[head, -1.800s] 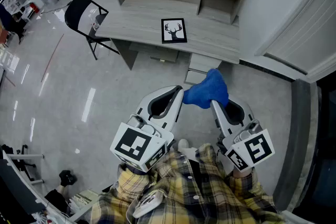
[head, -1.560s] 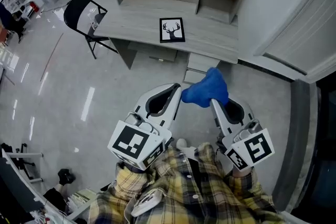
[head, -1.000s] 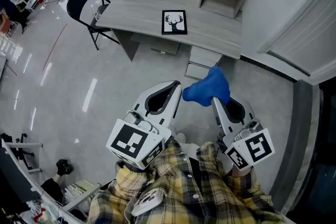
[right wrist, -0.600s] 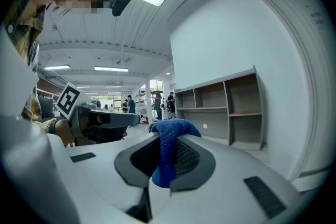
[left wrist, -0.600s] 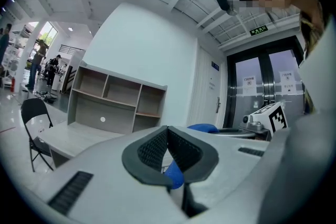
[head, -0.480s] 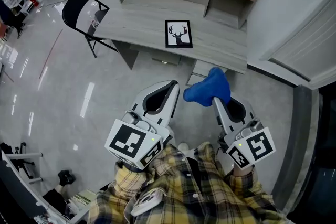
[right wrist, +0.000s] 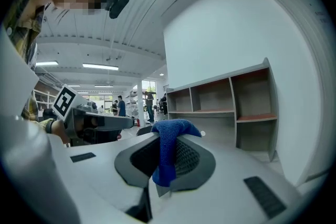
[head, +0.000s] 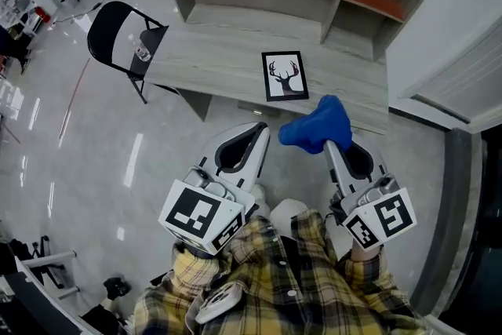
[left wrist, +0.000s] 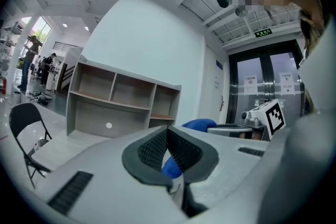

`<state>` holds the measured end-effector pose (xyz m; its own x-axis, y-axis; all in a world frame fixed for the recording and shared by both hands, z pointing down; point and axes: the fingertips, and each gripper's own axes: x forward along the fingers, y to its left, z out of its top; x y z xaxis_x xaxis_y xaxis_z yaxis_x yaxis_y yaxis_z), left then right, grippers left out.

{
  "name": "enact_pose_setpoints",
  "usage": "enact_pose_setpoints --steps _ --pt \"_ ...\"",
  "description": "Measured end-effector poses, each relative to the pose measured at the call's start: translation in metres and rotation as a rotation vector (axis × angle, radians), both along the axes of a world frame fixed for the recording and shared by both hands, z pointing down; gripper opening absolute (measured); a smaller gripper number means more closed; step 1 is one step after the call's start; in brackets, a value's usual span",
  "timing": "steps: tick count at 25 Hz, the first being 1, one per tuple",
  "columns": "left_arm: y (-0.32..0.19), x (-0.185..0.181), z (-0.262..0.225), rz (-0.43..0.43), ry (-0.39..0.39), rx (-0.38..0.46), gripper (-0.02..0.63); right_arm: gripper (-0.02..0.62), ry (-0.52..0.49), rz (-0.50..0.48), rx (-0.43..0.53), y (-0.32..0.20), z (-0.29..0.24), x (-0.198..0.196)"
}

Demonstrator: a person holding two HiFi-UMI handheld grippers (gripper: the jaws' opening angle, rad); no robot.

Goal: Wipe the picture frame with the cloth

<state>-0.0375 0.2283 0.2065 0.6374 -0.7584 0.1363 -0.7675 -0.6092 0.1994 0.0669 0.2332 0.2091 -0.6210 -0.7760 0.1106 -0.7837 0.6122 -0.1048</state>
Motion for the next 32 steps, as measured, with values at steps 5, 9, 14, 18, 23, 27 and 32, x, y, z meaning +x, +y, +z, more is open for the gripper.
enact_pose_setpoints --steps 5,9,14,18,23,27,32 --pt "-0.027 -0.014 0.012 0.021 0.003 -0.035 0.006 0.041 0.005 0.037 -0.044 -0.023 0.012 -0.009" --pt "-0.052 -0.020 0.023 0.027 0.009 -0.063 0.005 0.041 0.013 0.063 -0.073 -0.047 0.023 -0.009" --pt "-0.096 -0.019 0.031 0.028 0.010 -0.075 0.006 0.041 0.019 0.068 -0.083 -0.092 0.031 -0.007" --pt "-0.139 -0.014 0.031 0.024 0.008 -0.067 0.006 0.041 0.021 0.061 -0.085 -0.136 0.033 -0.002" --pt "-0.206 -0.003 0.028 0.003 0.014 -0.052 0.005 0.041 0.023 0.041 -0.074 -0.201 0.031 0.010" --pt "-0.256 0.008 0.020 -0.021 0.008 -0.042 0.006 0.041 0.023 0.016 -0.063 -0.252 0.024 0.023" --pt "-0.294 0.015 0.012 -0.059 0.002 -0.031 0.005 0.041 0.019 -0.023 -0.052 -0.292 0.015 0.030"
